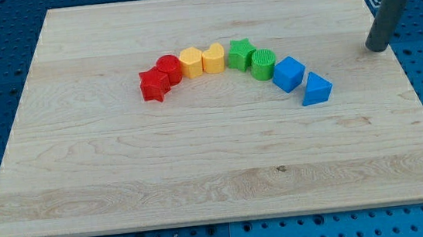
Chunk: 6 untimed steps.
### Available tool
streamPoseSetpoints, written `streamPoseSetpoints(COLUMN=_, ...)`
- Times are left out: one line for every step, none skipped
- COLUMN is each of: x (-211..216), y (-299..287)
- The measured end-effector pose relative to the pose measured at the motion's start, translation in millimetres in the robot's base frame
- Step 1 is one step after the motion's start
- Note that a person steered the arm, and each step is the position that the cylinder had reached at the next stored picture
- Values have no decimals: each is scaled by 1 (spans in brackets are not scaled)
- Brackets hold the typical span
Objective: Move your arm towards the triangle
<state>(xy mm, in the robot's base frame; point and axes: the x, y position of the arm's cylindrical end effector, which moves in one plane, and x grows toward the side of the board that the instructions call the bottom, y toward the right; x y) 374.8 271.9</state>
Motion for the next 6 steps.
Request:
streamPoseSetpoints(x=0, y=3)
streamPoseSetpoints(x=36, y=5)
streamPoseSetpoints(x=114, y=-2)
streamPoseSetpoints(x=127, y=-5)
streamPoseSetpoints(x=89, y=-34)
streamPoseSetpoints(x=72, y=-54)
